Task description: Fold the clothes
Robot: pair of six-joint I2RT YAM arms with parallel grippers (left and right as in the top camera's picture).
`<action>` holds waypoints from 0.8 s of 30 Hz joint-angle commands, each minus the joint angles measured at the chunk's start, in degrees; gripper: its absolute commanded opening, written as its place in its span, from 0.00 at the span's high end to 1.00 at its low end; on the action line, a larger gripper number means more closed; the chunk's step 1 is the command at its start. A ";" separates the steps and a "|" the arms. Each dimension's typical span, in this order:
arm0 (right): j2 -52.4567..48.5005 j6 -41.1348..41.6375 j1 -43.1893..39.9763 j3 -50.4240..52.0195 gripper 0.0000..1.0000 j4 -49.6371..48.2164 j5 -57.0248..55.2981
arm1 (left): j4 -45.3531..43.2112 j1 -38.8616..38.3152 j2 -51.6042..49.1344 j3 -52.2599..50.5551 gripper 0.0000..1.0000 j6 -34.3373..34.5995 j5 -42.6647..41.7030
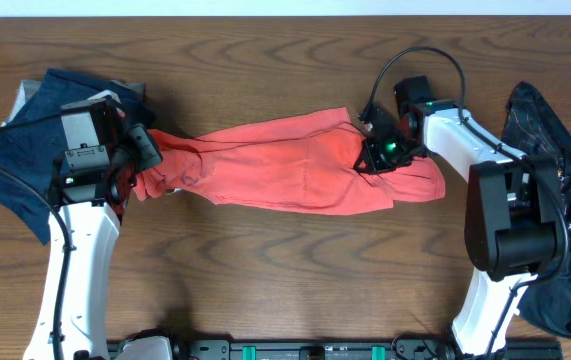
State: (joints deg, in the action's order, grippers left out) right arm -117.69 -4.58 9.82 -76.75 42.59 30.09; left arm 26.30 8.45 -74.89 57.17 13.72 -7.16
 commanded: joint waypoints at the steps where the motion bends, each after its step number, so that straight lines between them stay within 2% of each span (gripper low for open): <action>1: 2.56 0.59 -0.26 -0.90 0.99 1.42 -2.03 | -1.79 -0.94 -0.09 1.79 0.94 0.26 -0.37; 6: 11.47 5.42 -4.17 -4.48 0.97 3.67 -8.46 | -10.56 -5.42 -0.26 1.79 0.94 -1.70 -0.35; 12: 24.55 7.76 -9.20 -7.26 0.99 5.27 -2.49 | -28.00 -9.18 -2.47 1.79 0.94 -2.05 -0.31; 16: 29.44 9.01 -8.35 -7.23 0.99 14.49 0.15 | -36.13 -9.18 -4.44 1.79 0.94 0.76 -0.31; 19: 29.59 10.88 -5.44 -6.95 0.99 21.33 0.15 | -37.53 -9.18 -6.43 1.79 0.94 1.46 -0.39; 20: 29.40 11.87 -3.74 -6.36 0.99 23.12 0.17 | -36.74 -9.18 -7.21 1.79 0.83 1.44 -0.39; 22: 29.40 14.08 -0.63 -4.98 0.99 24.50 0.24 | -33.83 -9.18 -8.52 1.79 0.21 1.40 -0.85; 23: 29.40 14.97 1.09 -4.26 0.99 24.46 0.46 | -32.04 -9.18 -9.20 1.79 0.02 1.38 -1.46; 24: 29.40 15.67 2.95 -3.80 0.99 24.24 0.63 | -29.59 -9.18 -9.77 1.79 0.02 1.38 -1.53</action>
State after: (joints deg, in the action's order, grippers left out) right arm -87.77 7.11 8.51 -82.26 66.61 29.02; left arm -6.02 -0.91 -82.96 57.91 14.63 -7.90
